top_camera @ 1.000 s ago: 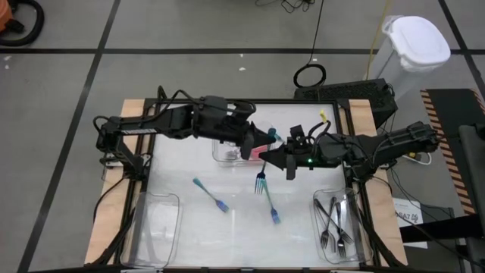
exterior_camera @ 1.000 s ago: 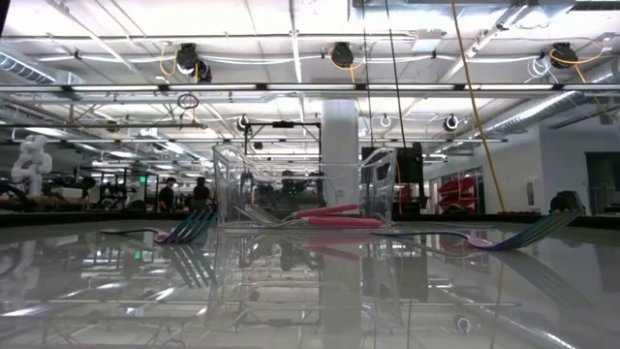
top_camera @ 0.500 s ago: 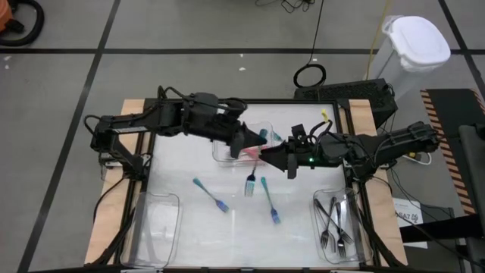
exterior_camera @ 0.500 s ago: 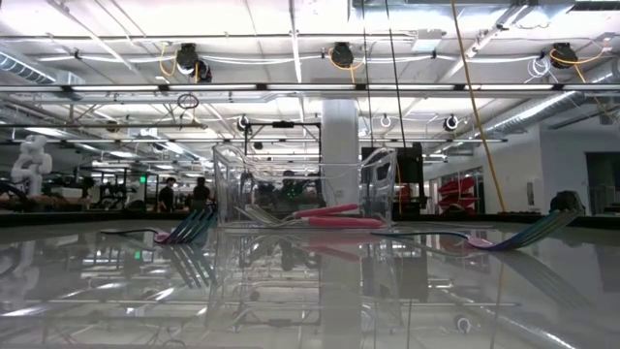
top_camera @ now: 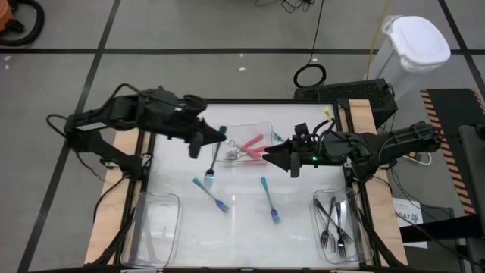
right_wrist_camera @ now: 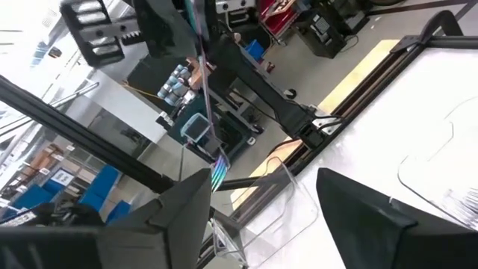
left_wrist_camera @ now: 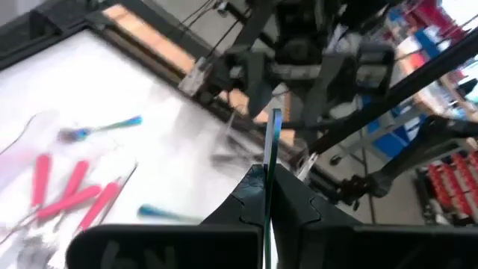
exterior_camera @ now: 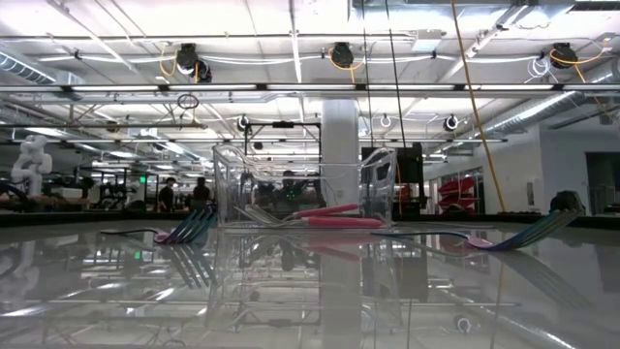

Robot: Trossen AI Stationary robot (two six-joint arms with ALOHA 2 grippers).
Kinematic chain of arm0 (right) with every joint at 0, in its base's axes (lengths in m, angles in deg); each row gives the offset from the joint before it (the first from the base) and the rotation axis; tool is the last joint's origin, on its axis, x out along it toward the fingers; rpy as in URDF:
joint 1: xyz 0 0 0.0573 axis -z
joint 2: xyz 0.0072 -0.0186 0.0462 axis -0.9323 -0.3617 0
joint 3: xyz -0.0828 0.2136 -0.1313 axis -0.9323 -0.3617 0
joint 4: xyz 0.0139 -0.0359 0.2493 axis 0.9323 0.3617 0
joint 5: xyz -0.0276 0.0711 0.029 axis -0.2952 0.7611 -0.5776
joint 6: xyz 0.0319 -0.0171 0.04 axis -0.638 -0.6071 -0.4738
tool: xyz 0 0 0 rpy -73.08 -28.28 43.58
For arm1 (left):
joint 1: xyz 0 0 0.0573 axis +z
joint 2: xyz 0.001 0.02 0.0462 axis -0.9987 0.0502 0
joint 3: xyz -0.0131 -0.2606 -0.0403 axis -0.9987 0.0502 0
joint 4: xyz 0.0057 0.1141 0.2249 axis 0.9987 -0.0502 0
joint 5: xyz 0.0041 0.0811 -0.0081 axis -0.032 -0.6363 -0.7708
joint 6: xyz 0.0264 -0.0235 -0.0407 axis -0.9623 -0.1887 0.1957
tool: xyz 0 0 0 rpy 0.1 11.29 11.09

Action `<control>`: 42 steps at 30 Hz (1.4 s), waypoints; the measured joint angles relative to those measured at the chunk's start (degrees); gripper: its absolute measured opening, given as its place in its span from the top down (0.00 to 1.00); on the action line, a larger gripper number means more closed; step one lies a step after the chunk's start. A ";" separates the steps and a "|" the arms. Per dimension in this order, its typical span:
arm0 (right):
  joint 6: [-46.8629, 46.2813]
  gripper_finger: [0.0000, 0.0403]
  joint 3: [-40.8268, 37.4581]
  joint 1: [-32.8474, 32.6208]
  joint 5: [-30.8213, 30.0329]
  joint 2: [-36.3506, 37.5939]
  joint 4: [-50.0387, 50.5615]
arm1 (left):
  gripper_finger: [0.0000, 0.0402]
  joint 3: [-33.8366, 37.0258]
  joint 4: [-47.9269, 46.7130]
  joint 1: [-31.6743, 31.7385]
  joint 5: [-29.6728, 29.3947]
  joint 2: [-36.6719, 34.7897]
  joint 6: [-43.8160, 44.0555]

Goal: Sort silverware by color (type)
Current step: Put the blue fork into the left transparent bin

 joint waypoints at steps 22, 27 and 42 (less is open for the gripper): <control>0.26 0.41 0.00 0.02 -3.13 0.02 -0.04 | 0.99 33.56 14.03 -11.11 -13.65 -23.17 11.00; 0.48 0.42 0.00 0.00 -3.02 0.02 -0.04 | 0.99 39.98 15.82 -15.06 -13.65 -25.18 14.06; 1.77 0.42 0.00 0.00 -2.71 0.02 1.34 | 0.99 51.66 18.24 -28.38 -21.99 -33.37 24.45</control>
